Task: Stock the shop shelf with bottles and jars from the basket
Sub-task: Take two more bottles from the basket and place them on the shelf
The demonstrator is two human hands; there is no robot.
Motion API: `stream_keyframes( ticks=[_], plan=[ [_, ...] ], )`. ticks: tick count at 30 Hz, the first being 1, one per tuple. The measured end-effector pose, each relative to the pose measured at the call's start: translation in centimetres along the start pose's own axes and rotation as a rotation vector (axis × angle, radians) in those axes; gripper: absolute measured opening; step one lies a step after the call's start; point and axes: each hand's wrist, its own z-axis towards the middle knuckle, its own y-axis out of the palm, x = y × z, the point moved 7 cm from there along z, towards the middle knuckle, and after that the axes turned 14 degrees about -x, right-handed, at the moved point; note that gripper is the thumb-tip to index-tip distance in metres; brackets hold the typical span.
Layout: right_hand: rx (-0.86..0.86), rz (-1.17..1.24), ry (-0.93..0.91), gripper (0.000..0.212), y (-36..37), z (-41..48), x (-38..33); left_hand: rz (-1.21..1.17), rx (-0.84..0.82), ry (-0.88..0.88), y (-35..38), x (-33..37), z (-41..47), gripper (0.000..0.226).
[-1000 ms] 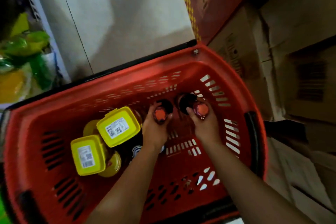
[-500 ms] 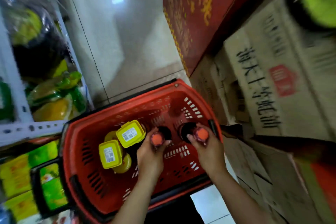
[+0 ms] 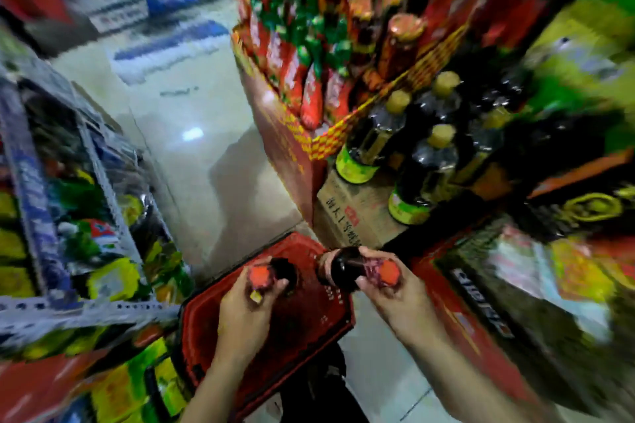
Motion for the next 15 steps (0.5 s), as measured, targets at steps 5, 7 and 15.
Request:
stream_keyframes(
  ticks=[5,7,15],
  plan=[
    [0.141,-0.010,-0.085,0.032,-3.0,-10.4,-4.3,-0.029,-0.141,0.140,-1.5,6.5,-3.4,0.027],
    [0.254,0.038,-0.114,0.030,-3.8,-16.1,-4.3,-0.005,-0.283,0.186,0.1,8.4,-5.2,0.029],
    [0.867,0.199,-0.089,0.021,-5.3,-38.5,2.1,0.128,-0.646,0.391,10.2,13.7,-12.0,0.034]
  ],
)
